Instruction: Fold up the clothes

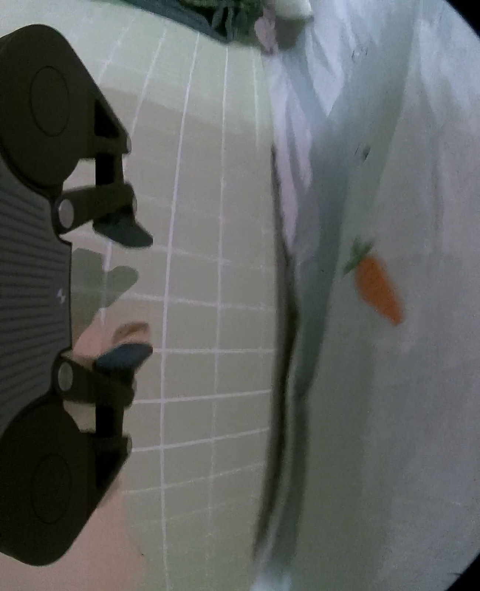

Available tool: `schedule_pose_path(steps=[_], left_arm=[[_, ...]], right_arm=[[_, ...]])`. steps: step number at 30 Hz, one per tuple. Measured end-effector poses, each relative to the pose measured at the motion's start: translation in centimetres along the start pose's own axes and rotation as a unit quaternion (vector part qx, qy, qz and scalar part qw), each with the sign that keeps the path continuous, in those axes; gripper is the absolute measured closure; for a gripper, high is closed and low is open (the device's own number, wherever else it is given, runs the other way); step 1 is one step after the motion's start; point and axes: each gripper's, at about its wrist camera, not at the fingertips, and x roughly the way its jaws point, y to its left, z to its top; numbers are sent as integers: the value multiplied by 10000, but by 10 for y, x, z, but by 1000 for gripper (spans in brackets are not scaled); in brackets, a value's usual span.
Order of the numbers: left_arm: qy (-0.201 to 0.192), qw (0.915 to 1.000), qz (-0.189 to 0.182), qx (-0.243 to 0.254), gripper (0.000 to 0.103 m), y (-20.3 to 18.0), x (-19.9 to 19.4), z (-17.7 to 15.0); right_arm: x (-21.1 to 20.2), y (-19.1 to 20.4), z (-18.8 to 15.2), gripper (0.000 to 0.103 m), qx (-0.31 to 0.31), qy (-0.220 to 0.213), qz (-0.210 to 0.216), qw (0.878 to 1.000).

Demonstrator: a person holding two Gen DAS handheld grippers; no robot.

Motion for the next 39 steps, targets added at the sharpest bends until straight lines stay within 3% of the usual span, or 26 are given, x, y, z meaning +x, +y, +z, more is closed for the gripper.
schedule_pose_path(steps=[4, 8, 13, 17, 23, 30, 35, 36, 38, 39], left_arm=[[-181, 9993, 37, -329, 34, 27, -52, -22], [-185, 9986, -184, -460, 28, 52, -108, -76], [407, 9971, -638, 44, 28, 44, -142, -171], [902, 9928, -744, 254, 28, 30, -159, -239], [1188, 9878, -795, 621, 28, 20, -175, -293], [1248, 9889, -698, 390, 14, 23, -180, -315], [1308, 9892, -603, 276, 12, 21, -180, -314], [1316, 9893, -571, 269, 12, 19, -179, -312], [1326, 9895, -514, 252, 12, 14, -178, -306], [1307, 9899, -503, 230, 12, 11, -179, -304]], right_arm=[[-33, 3, 5, 100, 6, -379, 126, 9992], [-78, 15, -5, 100, -217, -795, 334, 9960], [-133, 51, -35, 100, -853, -1029, 785, 9879], [-163, 79, -66, 100, -1232, -1040, 1210, 9795], [-195, 117, -116, 100, -1828, -701, 1801, 9640], [-197, 141, -173, 100, -2245, -9, 2219, 9489], [-189, 134, -196, 100, -2070, 590, 2243, 9504], [-191, 130, -196, 97, -1996, 595, 2224, 9524], [-197, 118, -192, 77, -1797, 496, 2118, 9594], [-200, 111, -190, 58, -1679, 409, 2041, 9636]])
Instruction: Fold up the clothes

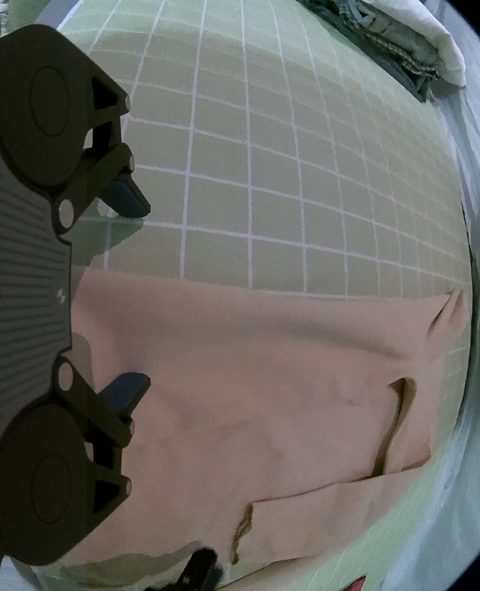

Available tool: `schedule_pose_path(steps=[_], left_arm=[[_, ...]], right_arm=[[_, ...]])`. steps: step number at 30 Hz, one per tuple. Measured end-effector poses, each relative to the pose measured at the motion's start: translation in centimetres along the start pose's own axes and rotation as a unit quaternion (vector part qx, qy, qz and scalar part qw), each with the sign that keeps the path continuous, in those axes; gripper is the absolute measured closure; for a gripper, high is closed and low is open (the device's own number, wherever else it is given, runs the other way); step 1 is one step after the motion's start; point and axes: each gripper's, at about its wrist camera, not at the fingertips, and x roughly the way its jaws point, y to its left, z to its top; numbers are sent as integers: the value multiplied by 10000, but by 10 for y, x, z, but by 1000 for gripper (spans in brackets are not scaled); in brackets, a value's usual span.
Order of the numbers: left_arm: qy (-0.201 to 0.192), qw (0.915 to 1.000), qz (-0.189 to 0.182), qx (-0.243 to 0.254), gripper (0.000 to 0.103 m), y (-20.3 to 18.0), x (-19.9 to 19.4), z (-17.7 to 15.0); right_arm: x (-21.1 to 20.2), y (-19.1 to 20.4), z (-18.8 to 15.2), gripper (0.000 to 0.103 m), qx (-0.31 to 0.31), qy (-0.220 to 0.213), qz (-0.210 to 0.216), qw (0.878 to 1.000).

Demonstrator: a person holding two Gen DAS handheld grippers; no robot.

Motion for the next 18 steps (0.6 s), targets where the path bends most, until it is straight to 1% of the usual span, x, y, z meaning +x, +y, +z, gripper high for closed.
schedule_pose_path(steps=[1, 2, 4, 5, 7, 10, 13, 16, 18], left_arm=[[-32, 10000, 1, -26, 12, -3, -2, 3], [-94, 9999, -17, -62, 12, -5, -5, 6], [-258, 9996, -79, -92, 12, -9, -14, 13], [-346, 9993, -109, -90, 12, -11, -18, 17], [-523, 9985, -175, -51, 12, -18, -24, 23], [-736, 9965, -353, 173, 12, -39, -28, 36], [-778, 9943, -532, 493, 12, -61, -25, 40], [-739, 9915, -712, 800, 12, -88, -16, 49], [-705, 9896, -851, 916, 12, -103, -7, 57]], right_arm=[[-6, -6, 0, 51, 104, -101, -91, 9999], [-13, -13, -1, 49, 203, -220, -174, 9994], [-22, -31, -5, 25, 430, -433, -408, 9973], [-25, -41, -7, 2, 554, -530, -549, 9955], [-31, -61, -13, 0, 798, -700, -829, 9909], [-28, -92, -24, 0, 1134, -601, -1217, 9842], [-23, -112, -34, 0, 1412, -556, -1407, 9783], [-17, -128, -49, 0, 1574, -454, -1574, 9738], [-14, -134, -57, 0, 1667, -471, -1827, 9678]])
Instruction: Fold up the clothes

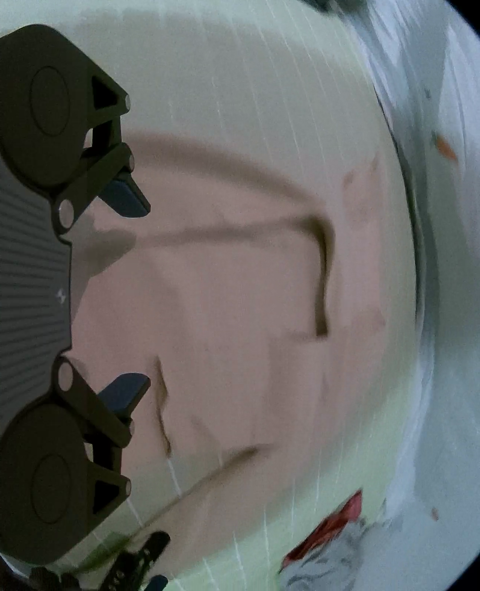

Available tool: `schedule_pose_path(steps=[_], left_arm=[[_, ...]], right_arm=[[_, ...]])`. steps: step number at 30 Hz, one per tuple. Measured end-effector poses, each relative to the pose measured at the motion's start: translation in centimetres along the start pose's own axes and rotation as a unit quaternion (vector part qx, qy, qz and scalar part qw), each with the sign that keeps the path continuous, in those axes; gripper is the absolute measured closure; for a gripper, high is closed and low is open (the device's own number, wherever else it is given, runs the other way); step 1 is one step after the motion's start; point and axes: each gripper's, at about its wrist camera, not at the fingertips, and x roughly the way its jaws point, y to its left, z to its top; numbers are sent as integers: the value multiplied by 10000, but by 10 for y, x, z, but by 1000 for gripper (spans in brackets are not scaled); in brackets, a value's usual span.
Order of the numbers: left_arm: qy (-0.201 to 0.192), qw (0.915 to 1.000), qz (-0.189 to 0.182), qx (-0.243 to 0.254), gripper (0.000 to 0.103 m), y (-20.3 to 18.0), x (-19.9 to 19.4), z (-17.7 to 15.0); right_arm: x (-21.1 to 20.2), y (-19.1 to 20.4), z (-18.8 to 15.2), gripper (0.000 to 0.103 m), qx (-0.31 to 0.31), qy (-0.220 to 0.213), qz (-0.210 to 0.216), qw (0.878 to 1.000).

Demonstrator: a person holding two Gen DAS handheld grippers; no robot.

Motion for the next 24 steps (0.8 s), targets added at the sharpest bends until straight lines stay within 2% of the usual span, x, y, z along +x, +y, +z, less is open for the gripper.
schedule_pose_path(steps=[1, 7, 11, 13, 19, 21, 23, 24], left_arm=[[15, 10000, -33, 9, 12, -6, 4, 4], [27, 9998, -166, -110, 12, -30, 29, 21], [48, 9999, -79, -100, 14, -39, 36, 12], [-31, 10000, -21, -61, 20, -43, 36, 11], [-191, 9998, 46, 5, 59, -48, 32, 10], [-188, 9998, 60, -22, 80, -46, 29, 11], [-182, 9998, 82, -64, 94, -44, 27, 11], [-178, 9998, 44, -110, 97, -41, 26, 11]], right_arm=[[1, -3, -3, 0, 60, -76, -149, 9998], [-1, -11, -19, 0, -20, -625, -75, 9980], [0, -12, -17, 0, -31, -625, -77, 9980], [0, -12, -17, 0, -34, -634, -77, 9980], [1, -11, -18, 0, -58, -660, -90, 9978], [1, -12, -18, 0, -59, -664, -90, 9977], [1, -12, -18, 0, -61, -668, -91, 9977], [1, -12, -18, 0, -63, -668, -91, 9977]])
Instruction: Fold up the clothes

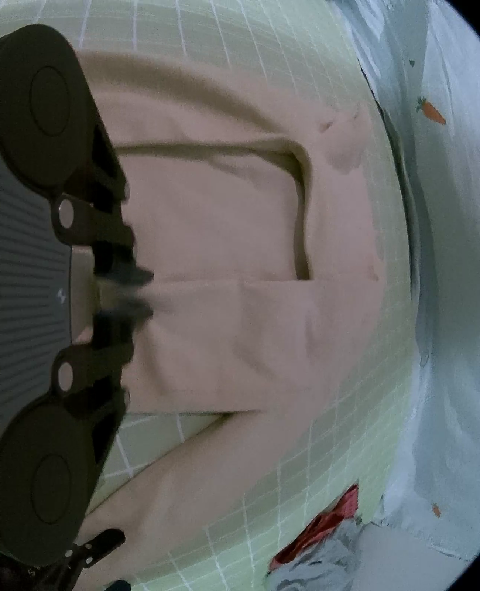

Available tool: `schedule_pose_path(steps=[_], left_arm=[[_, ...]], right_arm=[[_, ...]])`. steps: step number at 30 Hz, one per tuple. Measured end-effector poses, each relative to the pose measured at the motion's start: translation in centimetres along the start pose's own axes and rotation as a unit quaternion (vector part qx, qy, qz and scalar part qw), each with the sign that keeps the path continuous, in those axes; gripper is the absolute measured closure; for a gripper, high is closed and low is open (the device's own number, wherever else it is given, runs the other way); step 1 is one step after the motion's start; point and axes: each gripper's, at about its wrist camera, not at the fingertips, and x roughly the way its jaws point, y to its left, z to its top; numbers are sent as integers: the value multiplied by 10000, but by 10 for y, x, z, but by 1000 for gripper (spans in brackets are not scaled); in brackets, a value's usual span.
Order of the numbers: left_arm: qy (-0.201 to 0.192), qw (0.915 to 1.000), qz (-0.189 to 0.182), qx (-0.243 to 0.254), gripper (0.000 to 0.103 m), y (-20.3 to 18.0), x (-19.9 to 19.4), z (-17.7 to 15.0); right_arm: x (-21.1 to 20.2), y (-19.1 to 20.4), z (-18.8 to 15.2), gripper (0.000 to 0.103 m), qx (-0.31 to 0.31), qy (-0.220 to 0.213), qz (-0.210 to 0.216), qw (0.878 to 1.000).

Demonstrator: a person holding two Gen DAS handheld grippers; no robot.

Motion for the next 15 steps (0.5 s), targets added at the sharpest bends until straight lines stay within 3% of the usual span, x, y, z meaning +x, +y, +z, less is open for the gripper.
schedule_pose_path(steps=[4, 15], left_arm=[[-58, 9994, -208, -270, 100, 11, -10, -1], [-382, 9975, -411, -433, 101, 19, -50, -11]], right_arm=[[0, 0, 0, 0, -4, -2, -1, 10000], [1, -1, 1, 0, -15, 1, -21, 10000]])
